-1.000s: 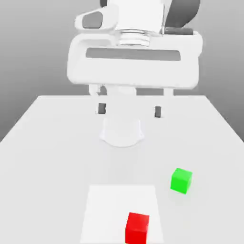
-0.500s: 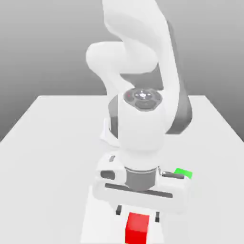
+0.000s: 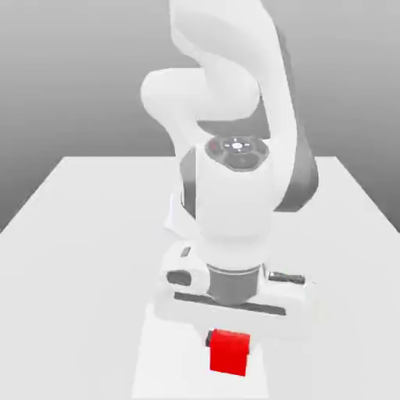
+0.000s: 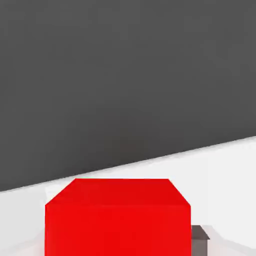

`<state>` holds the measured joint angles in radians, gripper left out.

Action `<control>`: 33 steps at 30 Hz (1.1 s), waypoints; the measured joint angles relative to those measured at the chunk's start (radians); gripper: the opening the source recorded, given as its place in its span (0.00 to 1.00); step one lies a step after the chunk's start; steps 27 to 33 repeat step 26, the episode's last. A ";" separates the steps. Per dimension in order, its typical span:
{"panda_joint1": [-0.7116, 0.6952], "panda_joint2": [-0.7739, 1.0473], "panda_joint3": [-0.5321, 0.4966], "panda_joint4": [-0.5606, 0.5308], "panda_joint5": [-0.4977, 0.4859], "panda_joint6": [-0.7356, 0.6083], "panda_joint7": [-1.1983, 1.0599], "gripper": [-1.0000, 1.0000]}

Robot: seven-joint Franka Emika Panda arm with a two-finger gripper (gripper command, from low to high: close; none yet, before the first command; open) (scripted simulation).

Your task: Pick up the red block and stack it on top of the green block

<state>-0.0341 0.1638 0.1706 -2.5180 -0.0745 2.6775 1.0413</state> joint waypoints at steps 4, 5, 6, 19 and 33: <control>0.052 -0.092 0.063 -0.090 0.012 -0.004 -0.156 0.00; 0.072 -0.116 0.074 -0.113 0.021 -0.004 -0.199 0.00; 0.092 -0.139 0.085 -0.135 0.032 -0.004 -0.244 0.00; 0.321 -0.301 0.130 -0.372 0.178 0.078 -0.741 0.00; 0.297 -0.131 0.111 -0.368 0.026 0.238 -0.639 1.00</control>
